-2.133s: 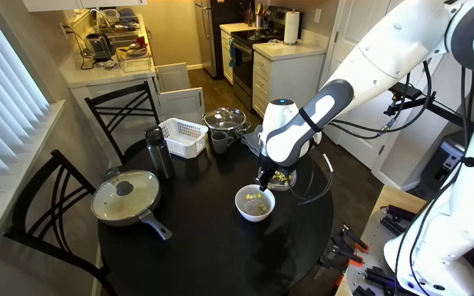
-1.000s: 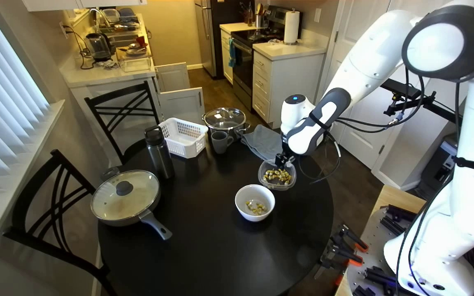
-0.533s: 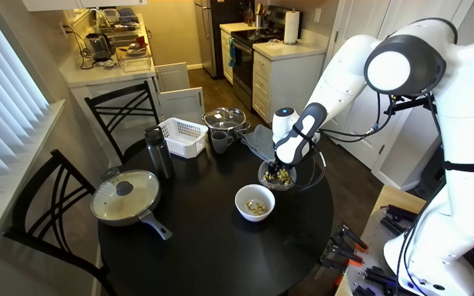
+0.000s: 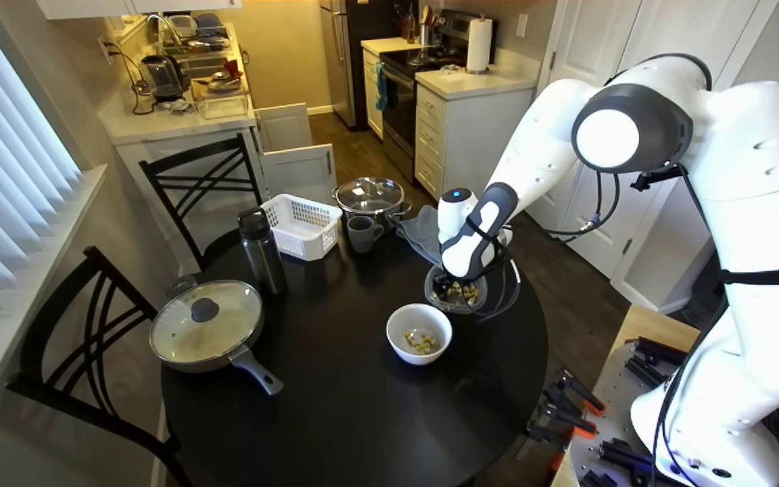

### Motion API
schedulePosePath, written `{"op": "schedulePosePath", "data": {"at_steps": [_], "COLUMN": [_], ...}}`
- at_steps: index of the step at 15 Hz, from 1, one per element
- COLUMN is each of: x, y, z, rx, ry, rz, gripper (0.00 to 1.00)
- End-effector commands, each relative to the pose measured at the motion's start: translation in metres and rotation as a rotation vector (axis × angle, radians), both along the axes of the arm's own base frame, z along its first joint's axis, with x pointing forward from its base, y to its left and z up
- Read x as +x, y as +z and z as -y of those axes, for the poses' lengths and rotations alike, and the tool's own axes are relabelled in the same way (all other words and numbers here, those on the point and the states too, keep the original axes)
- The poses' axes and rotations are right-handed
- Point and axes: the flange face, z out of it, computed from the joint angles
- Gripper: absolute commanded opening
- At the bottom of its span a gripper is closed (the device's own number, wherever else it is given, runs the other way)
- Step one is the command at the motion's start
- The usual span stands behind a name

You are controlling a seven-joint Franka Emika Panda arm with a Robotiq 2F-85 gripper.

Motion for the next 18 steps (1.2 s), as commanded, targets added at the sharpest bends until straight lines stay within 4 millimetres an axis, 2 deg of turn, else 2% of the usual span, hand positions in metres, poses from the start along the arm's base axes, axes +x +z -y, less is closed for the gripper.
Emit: {"op": "schedulePosePath", "data": {"at_steps": [1,5,10,12,14,16,18], "x": [0.000,-0.005,-0.002,-0.001,0.000,0.000,0.000], "y": [-0.008,-0.014,-0.006,-0.003,0.005,0.021,0.047], "z": [0.002,0.008,0.005,0.003,0.002,-0.002,-0.009], "rx": [0.013,0.022,0.037,0.040,0.039,0.035,0.021], "ry": [-0.018,-0.042,-0.053,-0.050,-0.047,-0.039,-0.014], "rz": [0.004,-0.008,0.004,0.007,0.015,0.028,0.063], "gripper": [0.64,0.37,0.05,0.01,0.05,0.05,0.05]}}
